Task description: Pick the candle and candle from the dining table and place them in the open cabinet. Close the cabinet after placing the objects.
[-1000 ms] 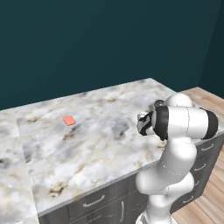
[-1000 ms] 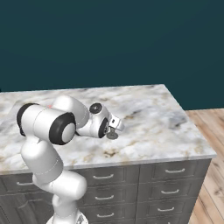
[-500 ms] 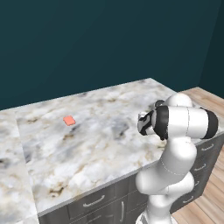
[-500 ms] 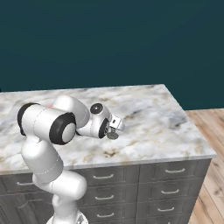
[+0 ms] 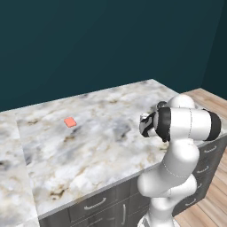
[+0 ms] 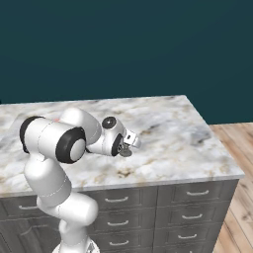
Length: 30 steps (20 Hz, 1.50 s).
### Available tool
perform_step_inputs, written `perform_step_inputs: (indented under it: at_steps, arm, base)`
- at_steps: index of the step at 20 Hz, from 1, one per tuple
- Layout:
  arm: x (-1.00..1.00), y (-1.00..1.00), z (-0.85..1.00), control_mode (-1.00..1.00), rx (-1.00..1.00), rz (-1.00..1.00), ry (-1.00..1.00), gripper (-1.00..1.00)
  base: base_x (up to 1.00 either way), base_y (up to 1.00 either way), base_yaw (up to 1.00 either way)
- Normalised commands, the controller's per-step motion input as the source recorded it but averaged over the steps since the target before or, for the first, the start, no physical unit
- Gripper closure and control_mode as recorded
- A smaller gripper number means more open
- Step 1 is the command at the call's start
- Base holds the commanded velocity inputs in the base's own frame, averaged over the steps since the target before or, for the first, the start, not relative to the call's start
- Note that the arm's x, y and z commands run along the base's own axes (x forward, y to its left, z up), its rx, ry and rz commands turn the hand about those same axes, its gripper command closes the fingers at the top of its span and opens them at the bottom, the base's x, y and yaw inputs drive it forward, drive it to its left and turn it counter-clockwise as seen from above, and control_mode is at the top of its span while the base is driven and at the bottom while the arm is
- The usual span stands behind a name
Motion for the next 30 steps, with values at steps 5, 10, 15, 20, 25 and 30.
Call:
perform_step_inputs:
  at_steps: [5, 10, 15, 20, 25, 30]
  arm:
    - [0.00, 0.00, 0.00, -1.00, 0.00, 0.00, 0.00, 1.00]
    - [-0.38, -0.06, 0.06, -1.00, 0.06, -0.01, -0.13, 1.00]
    - [-0.51, -0.21, 0.58, -1.00, 0.09, 0.00, -0.13, 1.00]
    - [-0.29, -0.25, 0.98, -1.00, -0.01, 0.02, 0.06, 1.00]
    - [0.02, -0.02, 1.00, -1.00, -0.13, 0.01, 0.29, 1.00]
    - [-0.11, 0.00, 0.94, -1.00, -0.09, 0.04, 0.20, 1.00]
  base:
    - [0.00, 0.00, 0.00]
    - [0.00, 0.00, 0.00]
    - [0.00, 0.00, 0.00]
    - [0.00, 0.00, 0.00]
    - [0.00, 0.00, 0.00]
    - [0.00, 0.00, 0.00]
